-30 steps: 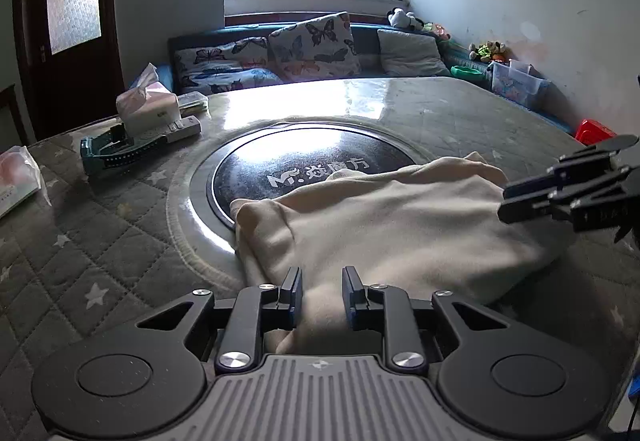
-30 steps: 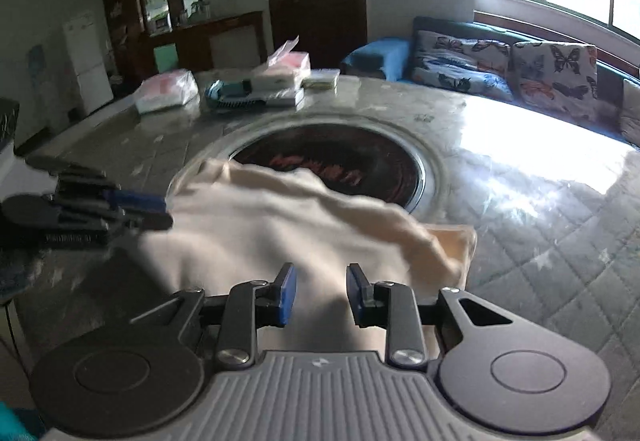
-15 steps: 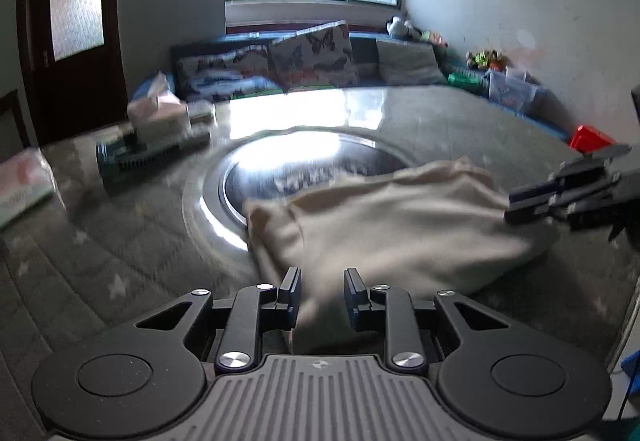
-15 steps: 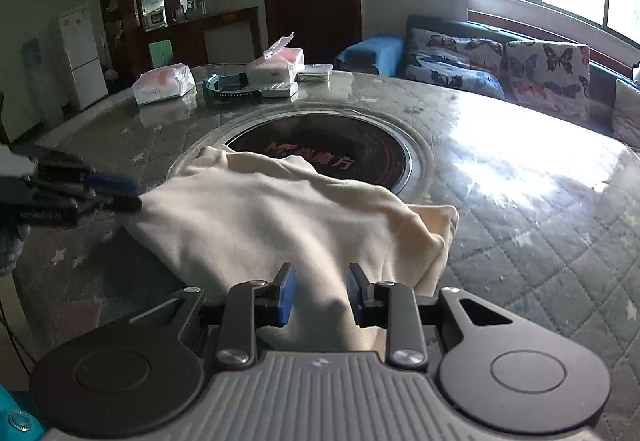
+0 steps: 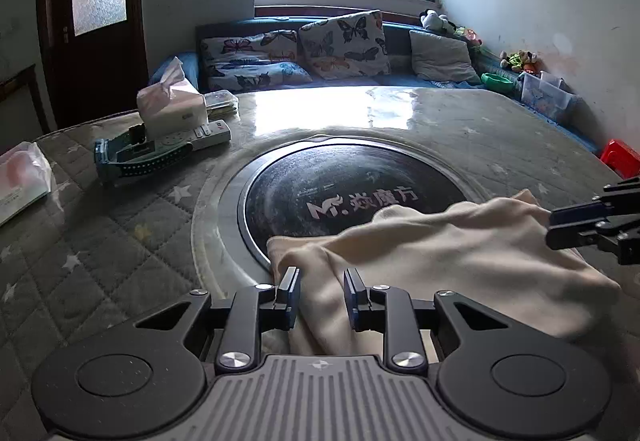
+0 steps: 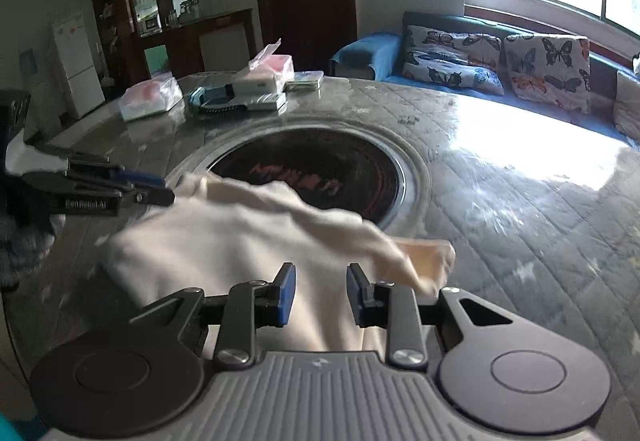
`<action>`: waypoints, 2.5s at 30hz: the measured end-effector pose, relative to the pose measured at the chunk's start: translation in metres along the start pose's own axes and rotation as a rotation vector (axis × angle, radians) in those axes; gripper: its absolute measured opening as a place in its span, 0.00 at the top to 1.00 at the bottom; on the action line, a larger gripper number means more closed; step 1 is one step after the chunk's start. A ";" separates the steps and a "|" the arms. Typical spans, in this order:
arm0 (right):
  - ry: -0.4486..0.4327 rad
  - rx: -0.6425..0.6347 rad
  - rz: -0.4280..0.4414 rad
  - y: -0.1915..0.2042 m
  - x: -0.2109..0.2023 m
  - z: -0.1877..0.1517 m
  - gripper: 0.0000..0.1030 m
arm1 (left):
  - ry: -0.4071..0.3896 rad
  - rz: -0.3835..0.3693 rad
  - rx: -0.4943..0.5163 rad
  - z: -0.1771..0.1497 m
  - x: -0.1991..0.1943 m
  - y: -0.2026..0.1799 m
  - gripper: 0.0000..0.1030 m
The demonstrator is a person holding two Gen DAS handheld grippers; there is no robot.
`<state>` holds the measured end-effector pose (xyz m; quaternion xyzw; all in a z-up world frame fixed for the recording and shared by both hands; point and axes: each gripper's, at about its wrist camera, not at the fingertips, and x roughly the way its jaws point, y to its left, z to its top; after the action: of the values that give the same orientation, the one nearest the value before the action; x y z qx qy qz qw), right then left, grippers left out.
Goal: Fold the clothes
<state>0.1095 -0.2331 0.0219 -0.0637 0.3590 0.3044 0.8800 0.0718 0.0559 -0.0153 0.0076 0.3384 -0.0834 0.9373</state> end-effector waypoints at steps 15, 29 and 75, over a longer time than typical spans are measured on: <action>0.030 0.029 -0.030 -0.009 0.059 0.025 0.75 | 0.023 -0.050 0.072 0.029 0.047 -0.027 0.75; 0.026 -0.118 0.088 0.031 0.028 0.016 0.74 | 0.054 -0.030 0.106 0.034 0.067 -0.033 0.73; -0.005 -0.027 -0.037 0.006 0.027 0.008 0.74 | -0.023 -0.093 0.117 -0.048 -0.034 -0.052 0.74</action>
<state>0.1263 -0.2125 0.0104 -0.0813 0.3513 0.2929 0.8856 0.0078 0.0134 -0.0284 0.0456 0.3222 -0.1465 0.9342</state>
